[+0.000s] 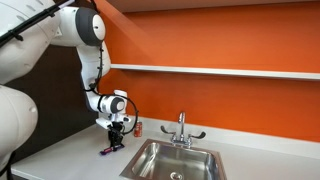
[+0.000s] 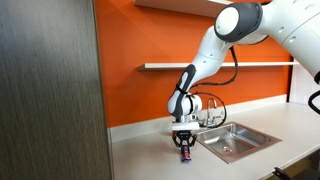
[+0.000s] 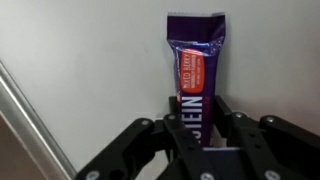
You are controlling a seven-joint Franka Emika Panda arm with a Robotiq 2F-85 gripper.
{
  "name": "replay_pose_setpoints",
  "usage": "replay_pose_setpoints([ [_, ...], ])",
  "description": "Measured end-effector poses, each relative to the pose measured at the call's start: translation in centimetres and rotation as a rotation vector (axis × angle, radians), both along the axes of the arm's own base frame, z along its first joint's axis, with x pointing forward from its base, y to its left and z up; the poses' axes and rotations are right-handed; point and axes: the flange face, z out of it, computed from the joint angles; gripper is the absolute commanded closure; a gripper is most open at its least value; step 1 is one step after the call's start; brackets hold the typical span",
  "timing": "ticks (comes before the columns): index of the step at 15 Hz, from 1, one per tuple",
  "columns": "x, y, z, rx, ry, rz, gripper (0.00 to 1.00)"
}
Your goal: Put the purple snack inside the sink.
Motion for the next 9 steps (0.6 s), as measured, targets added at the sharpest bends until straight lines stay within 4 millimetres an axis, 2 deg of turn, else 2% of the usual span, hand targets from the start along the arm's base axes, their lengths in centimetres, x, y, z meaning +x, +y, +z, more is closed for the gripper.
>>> replay_pose_setpoints([
  [3, 0.4, -0.3, 0.9, -0.003, -0.016, -0.004, 0.88],
  [9, 1.3, -0.2, 6.0, -0.004, -0.088, -0.003, 0.88],
])
